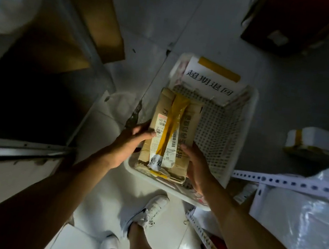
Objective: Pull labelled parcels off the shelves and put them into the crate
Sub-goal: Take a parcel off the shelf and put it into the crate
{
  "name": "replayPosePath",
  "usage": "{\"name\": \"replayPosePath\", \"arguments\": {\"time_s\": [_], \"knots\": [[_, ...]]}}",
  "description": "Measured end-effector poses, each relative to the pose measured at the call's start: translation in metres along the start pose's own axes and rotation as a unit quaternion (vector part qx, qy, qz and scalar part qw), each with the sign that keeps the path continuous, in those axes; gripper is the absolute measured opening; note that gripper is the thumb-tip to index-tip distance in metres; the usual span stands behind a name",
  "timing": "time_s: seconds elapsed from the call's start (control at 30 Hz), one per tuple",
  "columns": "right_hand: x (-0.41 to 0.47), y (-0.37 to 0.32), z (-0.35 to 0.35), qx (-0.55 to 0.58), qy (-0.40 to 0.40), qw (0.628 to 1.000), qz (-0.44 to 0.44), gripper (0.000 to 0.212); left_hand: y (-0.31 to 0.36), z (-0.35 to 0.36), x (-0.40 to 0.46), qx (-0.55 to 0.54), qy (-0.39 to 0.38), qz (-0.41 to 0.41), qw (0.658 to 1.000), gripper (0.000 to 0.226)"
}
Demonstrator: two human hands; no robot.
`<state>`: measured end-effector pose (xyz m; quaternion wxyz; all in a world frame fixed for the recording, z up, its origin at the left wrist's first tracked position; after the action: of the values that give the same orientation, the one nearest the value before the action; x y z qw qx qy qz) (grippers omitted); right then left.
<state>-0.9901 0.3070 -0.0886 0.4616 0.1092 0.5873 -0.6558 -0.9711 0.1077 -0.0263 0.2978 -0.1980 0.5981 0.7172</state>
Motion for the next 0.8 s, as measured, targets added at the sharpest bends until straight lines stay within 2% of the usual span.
{"name": "replayPosePath", "arguments": {"time_s": [0.1,0.23,0.33,0.43,0.57,0.67,0.8], "knots": [[0.008,-0.003,-0.022,0.044,0.038,0.998,-0.011,0.067,0.006,0.013,0.023,0.022,-0.022,-0.010,0.999,0.053],[0.020,-0.002,-0.050,0.119,0.096,0.988,-0.002,0.048,0.006,0.025,0.052,0.055,-0.043,-0.068,0.995,0.081],[0.033,0.002,-0.066,0.134,0.130,0.982,0.005,0.039,-0.004,0.029,0.077,0.056,-0.073,-0.125,0.988,0.089],[0.054,0.007,-0.084,0.124,0.171,0.977,0.021,0.049,-0.012,0.026,0.108,0.048,-0.087,-0.167,0.981,0.076],[0.094,0.006,-0.111,0.095,0.185,0.978,0.030,0.050,-0.018,0.017,0.161,0.048,-0.079,-0.215,0.972,0.057],[0.129,-0.002,-0.130,0.067,0.161,0.983,0.055,0.043,-0.023,0.006,0.214,0.073,-0.071,-0.190,0.976,0.057],[0.176,-0.004,-0.144,0.037,0.127,0.986,0.104,0.059,-0.027,-0.013,0.271,0.069,-0.026,-0.132,0.988,0.049]]}}
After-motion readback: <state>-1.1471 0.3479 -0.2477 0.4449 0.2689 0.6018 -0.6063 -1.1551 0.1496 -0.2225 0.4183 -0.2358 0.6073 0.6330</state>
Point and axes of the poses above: each hand's wrist, its own x-axis towards the middle knuckle, its own z-axis out of the palm, y = z × x, the point moved 7 cm from there along x, towards the middle knuckle, and after that the axes turned 9 degrees about -y, right-handed, at the moved point
